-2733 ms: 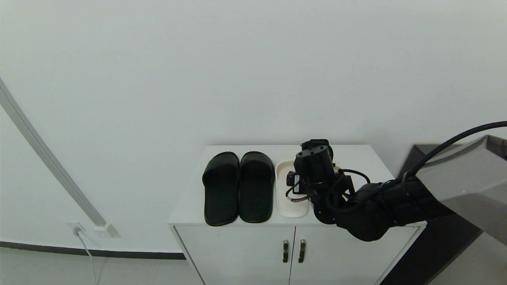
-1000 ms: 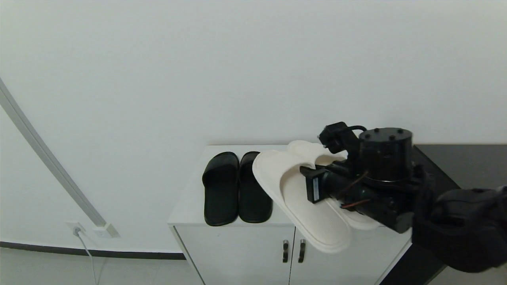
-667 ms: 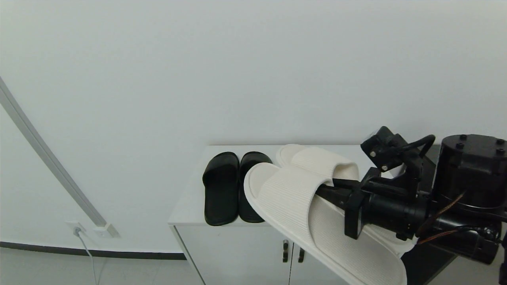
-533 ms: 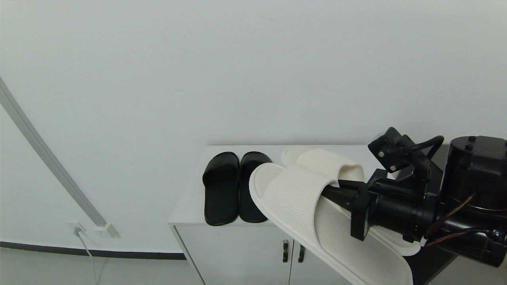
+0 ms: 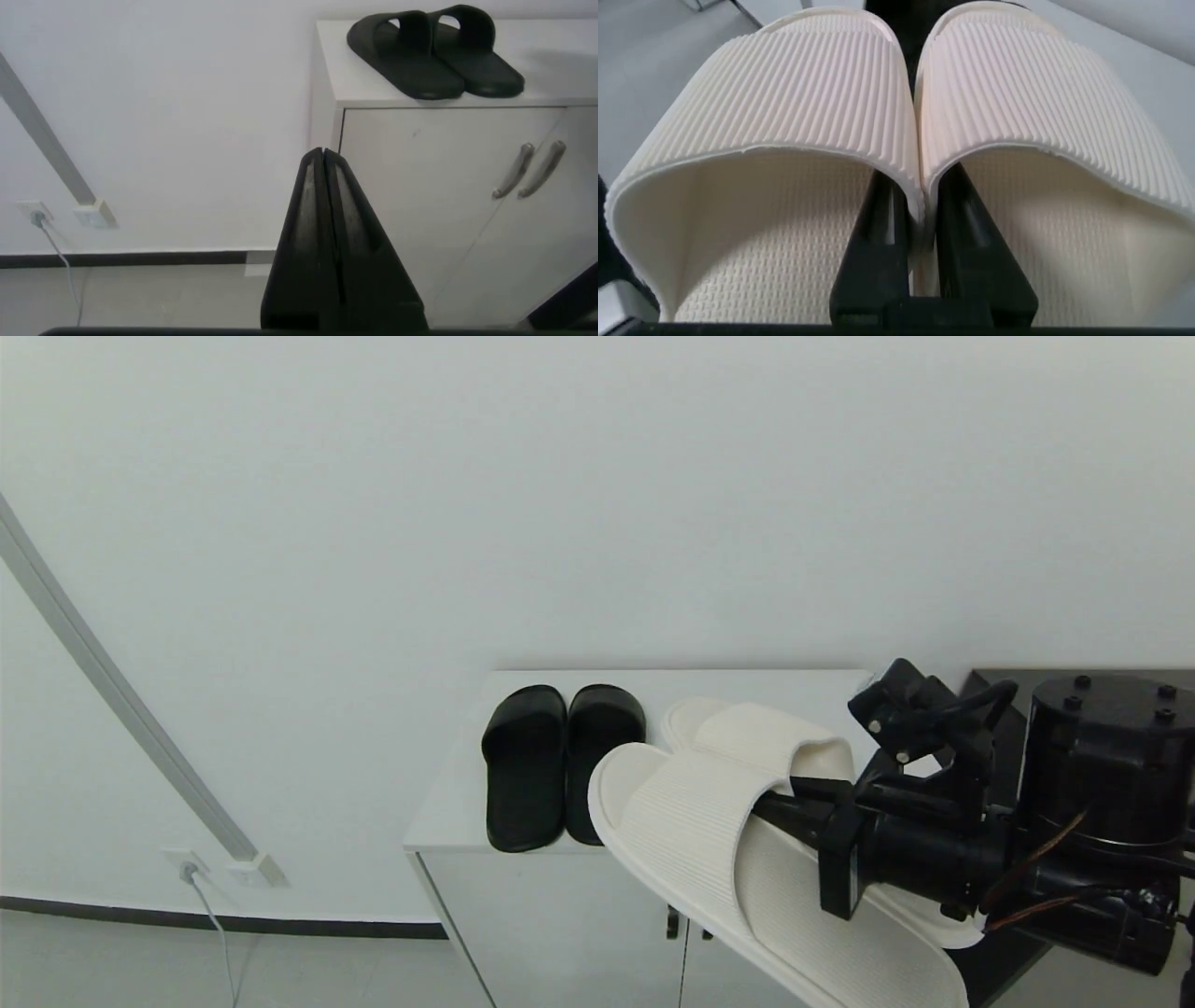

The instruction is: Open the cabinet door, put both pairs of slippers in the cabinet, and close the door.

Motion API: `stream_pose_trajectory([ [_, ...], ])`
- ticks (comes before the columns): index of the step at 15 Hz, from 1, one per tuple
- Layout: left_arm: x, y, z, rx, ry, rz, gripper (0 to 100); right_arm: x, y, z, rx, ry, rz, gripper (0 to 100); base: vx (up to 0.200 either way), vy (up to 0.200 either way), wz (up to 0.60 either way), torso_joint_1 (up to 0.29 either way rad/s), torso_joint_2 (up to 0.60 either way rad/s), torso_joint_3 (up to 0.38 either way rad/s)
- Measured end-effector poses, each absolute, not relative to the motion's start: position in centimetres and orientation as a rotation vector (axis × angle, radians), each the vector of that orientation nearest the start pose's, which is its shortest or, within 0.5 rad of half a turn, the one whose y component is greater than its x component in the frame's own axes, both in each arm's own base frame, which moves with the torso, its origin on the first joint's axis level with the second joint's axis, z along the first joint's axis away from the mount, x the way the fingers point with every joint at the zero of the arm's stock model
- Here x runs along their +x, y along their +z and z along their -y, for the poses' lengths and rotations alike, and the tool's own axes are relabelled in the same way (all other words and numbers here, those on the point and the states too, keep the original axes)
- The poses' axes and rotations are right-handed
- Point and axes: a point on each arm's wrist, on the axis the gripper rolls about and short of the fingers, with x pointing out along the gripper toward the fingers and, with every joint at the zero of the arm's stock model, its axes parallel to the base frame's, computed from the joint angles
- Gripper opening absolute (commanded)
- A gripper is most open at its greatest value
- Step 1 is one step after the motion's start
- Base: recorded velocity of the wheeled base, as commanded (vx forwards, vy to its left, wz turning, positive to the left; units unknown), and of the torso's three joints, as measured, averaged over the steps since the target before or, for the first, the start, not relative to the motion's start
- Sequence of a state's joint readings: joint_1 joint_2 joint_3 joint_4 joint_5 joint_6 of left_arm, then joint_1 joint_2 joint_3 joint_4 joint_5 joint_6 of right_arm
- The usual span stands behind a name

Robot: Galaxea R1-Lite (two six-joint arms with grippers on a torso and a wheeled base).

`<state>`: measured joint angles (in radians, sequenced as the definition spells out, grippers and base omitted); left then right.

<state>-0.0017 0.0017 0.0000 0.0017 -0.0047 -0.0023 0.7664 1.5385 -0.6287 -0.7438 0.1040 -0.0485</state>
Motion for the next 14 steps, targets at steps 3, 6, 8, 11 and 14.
stream_pose_trajectory([
  [3, -2.3, 7.5, 0.0, -0.002, -0.006, -0.003, 0, 18.4, 18.7, -17.9, -0.177, 0.876, -0.127, 0, -0.2, 0.0, 0.0, -0.004, 0.0, 0.006],
  [6, -2.3, 7.5, 0.0, -0.003, -0.006, -0.003, 0, 18.3, 18.6, -17.8, -0.178, 0.879, -0.129, 0, -0.067, 0.0, 0.0, 0.002, 0.0, 0.002],
  [8, -2.3, 7.5, 0.0, -0.003, -0.006, -0.003, 0, 18.2, 18.3, -17.8, -0.175, 0.907, -0.132, 0, 0.0, 0.0, 0.0, 0.0, 0.0, 0.0],
  [11, -2.3, 7.5, 0.0, -0.004, -0.006, -0.003, 0, 18.1, 18.1, -17.7, -0.177, 0.914, -0.137, 0, 0.0, 0.0, 0.0, 0.0, 0.0, 0.0],
  [14, -2.3, 7.5, 0.0, -0.003, -0.006, -0.003, 0, 18.0, 17.8, -17.6, -0.181, 0.913, -0.147, 0, 0.0, 0.0, 0.0, 0.0, 0.0, 0.0],
])
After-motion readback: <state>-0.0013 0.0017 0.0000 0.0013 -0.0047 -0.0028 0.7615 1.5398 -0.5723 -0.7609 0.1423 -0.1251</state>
